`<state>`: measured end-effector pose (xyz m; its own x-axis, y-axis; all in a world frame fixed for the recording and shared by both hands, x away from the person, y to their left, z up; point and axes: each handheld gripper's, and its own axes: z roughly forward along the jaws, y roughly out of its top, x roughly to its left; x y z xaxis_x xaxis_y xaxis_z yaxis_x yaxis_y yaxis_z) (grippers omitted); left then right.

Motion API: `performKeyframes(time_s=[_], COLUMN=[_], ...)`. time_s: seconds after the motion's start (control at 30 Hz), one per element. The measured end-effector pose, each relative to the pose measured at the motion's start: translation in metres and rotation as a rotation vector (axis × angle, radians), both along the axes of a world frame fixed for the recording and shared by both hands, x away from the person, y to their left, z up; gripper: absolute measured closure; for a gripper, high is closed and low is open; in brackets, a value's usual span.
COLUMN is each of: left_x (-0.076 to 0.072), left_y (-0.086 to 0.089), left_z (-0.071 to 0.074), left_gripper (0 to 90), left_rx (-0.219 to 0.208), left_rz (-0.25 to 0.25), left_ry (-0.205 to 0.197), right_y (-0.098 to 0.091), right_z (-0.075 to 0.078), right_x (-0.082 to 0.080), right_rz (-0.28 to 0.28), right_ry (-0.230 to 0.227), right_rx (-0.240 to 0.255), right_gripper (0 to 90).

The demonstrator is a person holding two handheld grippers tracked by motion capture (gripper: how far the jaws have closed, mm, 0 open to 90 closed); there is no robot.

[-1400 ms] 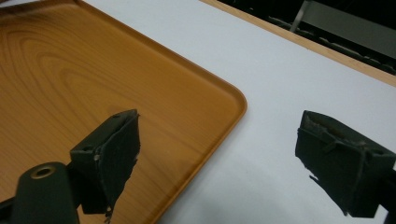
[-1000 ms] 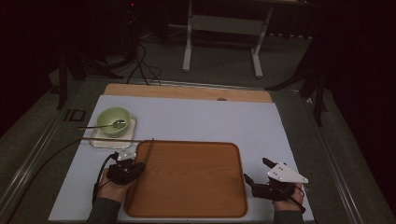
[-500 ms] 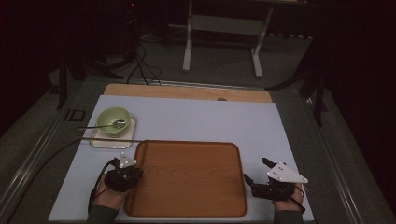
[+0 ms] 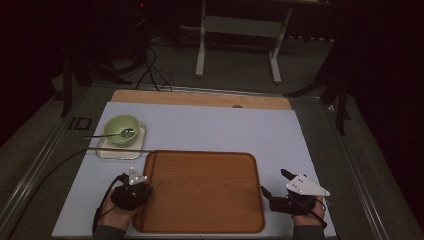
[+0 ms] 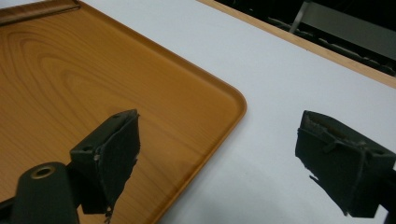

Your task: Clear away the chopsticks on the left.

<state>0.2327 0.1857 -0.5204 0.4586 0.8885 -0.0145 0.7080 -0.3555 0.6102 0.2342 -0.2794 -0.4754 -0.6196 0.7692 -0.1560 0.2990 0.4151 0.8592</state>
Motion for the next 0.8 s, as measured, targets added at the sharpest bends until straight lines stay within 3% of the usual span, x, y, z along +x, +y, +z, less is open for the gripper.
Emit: performKeyframes(time_s=[0.47,0.8], left_x=[0.001,0.002], left_y=[-0.002,0.010], left_z=[0.005,0.015], left_gripper=[62.4,55.6], left_rx=[0.026,-0.008], left_rz=[-0.005,0.010], left_ry=[-0.024,-0.062], right_y=[0.000,0.002], right_z=[0.000,0.001], right_x=[0.000,0.000], right_rz=[0.005,0.014], right_ry=[-0.001,-0.004], right_rx=[-0.001,0.000], right_gripper=[13.4,13.4])
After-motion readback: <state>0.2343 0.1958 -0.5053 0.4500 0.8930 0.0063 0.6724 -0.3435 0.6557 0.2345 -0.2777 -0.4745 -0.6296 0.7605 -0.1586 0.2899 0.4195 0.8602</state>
